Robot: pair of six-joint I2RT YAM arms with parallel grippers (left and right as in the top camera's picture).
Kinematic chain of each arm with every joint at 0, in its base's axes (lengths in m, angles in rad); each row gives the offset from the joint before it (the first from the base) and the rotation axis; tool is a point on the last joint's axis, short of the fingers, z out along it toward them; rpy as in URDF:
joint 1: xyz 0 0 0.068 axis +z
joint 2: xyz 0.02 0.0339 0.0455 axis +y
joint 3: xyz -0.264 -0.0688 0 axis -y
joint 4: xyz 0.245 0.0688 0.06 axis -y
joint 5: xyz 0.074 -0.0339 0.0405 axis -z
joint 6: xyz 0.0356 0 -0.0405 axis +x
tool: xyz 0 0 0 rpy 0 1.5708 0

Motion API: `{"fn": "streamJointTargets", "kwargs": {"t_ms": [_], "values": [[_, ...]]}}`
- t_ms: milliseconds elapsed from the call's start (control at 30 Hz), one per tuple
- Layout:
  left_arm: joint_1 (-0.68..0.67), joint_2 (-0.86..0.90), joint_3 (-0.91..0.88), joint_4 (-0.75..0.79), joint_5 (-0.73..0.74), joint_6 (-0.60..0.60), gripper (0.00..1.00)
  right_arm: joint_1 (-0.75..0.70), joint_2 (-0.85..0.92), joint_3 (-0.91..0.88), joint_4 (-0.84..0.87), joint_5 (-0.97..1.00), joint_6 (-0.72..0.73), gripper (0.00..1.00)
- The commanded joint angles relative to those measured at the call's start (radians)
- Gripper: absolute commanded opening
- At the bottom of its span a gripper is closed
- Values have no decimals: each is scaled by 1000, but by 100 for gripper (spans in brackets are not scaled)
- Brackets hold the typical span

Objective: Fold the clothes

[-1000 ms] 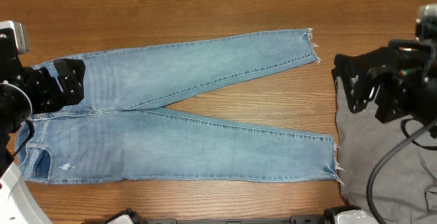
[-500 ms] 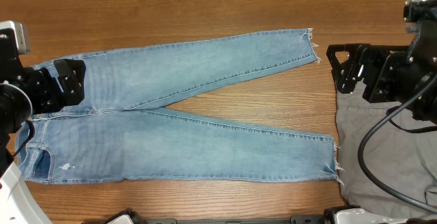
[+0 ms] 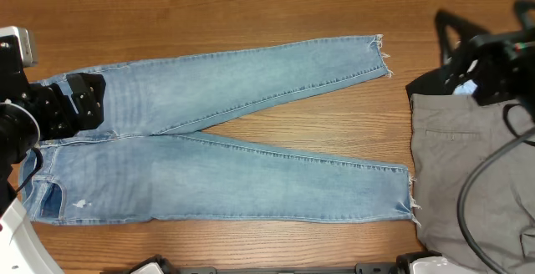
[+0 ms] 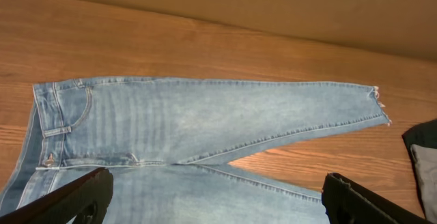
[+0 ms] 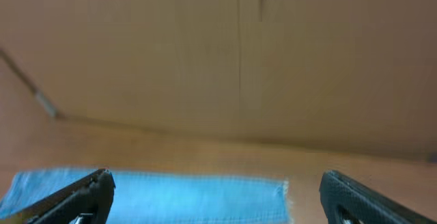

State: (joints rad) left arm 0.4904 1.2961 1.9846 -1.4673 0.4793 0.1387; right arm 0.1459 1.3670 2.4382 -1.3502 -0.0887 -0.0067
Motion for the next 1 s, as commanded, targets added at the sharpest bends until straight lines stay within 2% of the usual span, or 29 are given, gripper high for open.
{"fn": "streamJointTargets", "kwargs": {"t_ms": [0, 133, 233, 333, 433, 567, 633, 833, 967], "values": [[-8, -11, 0, -2, 19, 23, 100, 5, -9, 3, 26, -3, -1, 100], [-8, -11, 0, -1, 19, 23, 100, 5, 10, 3, -71, 82, 88, 100], [-8, -11, 0, 9, 19, 22, 100, 5, 47, 3, -183, 384, 172, 100], [-8, -11, 0, 13, 19, 22, 100, 5, 58, 3, -228, 558, 240, 100], [-8, -11, 0, 6, 19, 23, 100, 5, 53, 3, -237, 440, 228, 100], [-8, -11, 0, 5, 19, 23, 100, 5, 37, -4, -344, 370, 240, 100], [-8, -11, 0, 7, 19, 23, 100, 5, -23, -69, -344, 278, 192, 100], [-8, -11, 0, 25, 16, 22, 100, 5, -247, -322, -305, 274, 170, 100], [-8, -10, 0, 27, 17, 22, 100, 5, -324, -505, -275, 246, 183, 100]]}}
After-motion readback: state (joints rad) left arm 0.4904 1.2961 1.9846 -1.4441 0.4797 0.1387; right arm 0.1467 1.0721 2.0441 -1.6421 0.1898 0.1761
